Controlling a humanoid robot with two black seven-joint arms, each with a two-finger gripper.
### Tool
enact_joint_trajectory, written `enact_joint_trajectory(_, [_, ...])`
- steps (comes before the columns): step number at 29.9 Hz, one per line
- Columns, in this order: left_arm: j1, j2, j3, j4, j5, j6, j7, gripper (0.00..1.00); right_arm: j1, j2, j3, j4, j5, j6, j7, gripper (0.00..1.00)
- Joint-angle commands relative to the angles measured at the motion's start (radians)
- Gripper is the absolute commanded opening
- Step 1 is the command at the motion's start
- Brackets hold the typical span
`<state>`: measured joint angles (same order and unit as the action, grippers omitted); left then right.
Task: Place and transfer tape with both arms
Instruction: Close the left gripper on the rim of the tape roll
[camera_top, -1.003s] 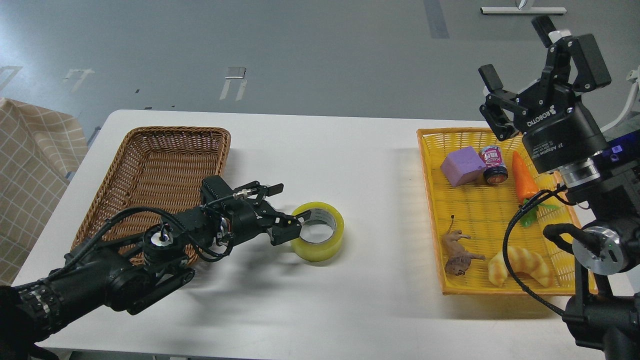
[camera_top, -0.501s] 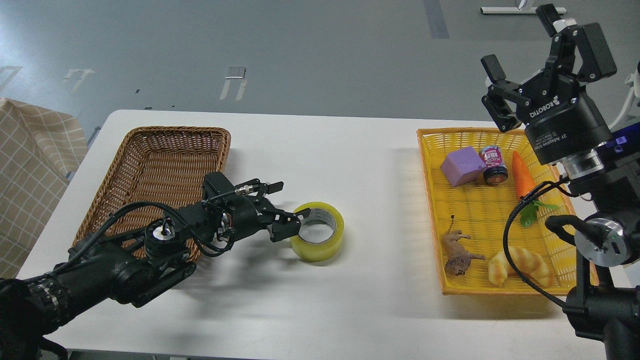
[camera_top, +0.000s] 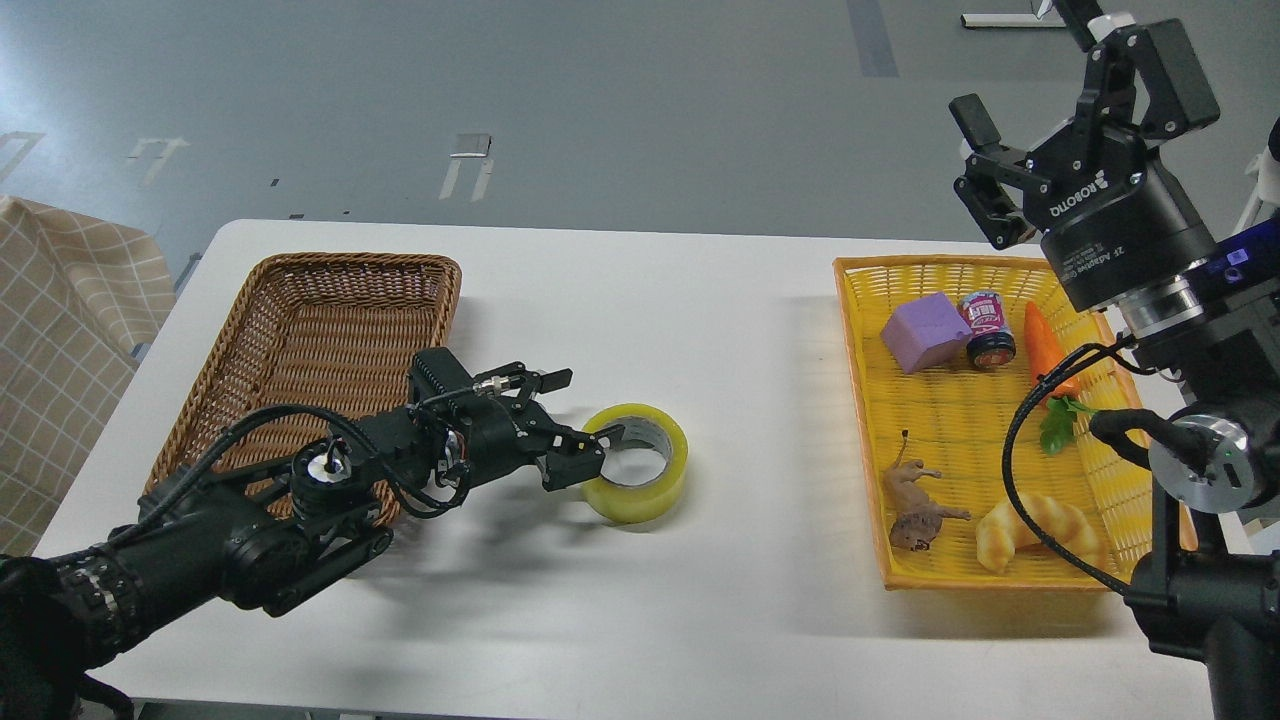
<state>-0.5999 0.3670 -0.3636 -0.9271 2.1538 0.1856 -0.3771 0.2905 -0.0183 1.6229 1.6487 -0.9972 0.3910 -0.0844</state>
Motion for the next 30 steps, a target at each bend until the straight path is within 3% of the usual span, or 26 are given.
enact_joint_trajectory(1, [-0.004, 0.003, 0.008, -0.001, 0.0, 0.0, -0.02, 0.98, -0.004, -0.003, 0.0, 0.0, 0.0, -0.001, 0.0, 1.0])
enact_joint_trajectory(22, [-0.031, 0.004, 0.063, 0.007, 0.001, -0.001, -0.02, 0.97, -0.03, -0.005, 0.002, 0.0, 0.0, -0.004, 0.0, 1.0])
enact_joint_trajectory(26, [-0.043, 0.007, 0.095, 0.017, -0.002, -0.001, -0.019, 0.89, -0.043, -0.006, 0.002, 0.0, 0.0, -0.004, 0.002, 1.0])
enact_joint_trajectory(30, [-0.047, 0.007, 0.1, 0.024, -0.002, -0.003, -0.014, 0.87, -0.057, -0.006, 0.002, 0.002, 0.0, -0.004, 0.002, 1.0])
